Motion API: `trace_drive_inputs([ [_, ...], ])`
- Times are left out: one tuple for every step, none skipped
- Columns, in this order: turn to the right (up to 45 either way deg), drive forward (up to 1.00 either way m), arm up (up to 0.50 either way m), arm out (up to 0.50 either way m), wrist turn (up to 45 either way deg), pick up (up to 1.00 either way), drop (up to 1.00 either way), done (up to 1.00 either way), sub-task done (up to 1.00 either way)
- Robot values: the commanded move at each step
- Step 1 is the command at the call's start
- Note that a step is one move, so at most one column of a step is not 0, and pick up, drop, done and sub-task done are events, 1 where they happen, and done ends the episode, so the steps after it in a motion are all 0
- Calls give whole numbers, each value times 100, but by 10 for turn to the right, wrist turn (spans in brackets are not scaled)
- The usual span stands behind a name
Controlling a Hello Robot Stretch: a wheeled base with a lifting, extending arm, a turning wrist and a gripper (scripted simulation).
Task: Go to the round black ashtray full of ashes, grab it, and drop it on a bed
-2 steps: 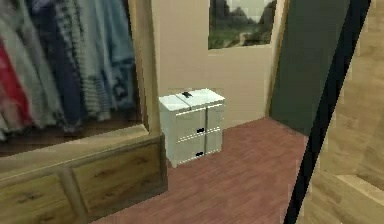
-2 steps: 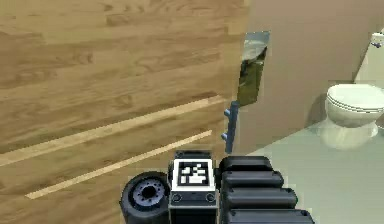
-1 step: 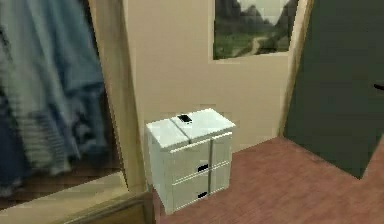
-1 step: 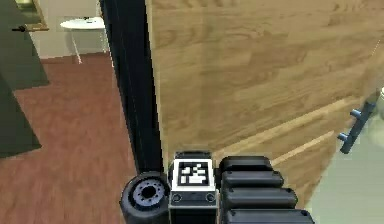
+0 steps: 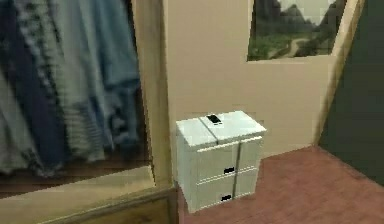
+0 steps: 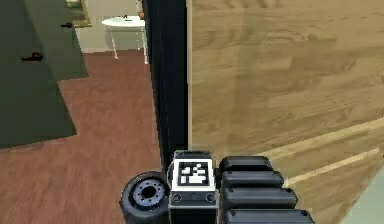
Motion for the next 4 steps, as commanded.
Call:
trace_drive_inputs([
  [0,30,0,0,0,0,0,0,0],
  [450,0,0,0,0,0,0,0,0],
  [240,0,0,0,0,0,0,0,0],
  [0,75,0,0,0,0,0,0,0],
])
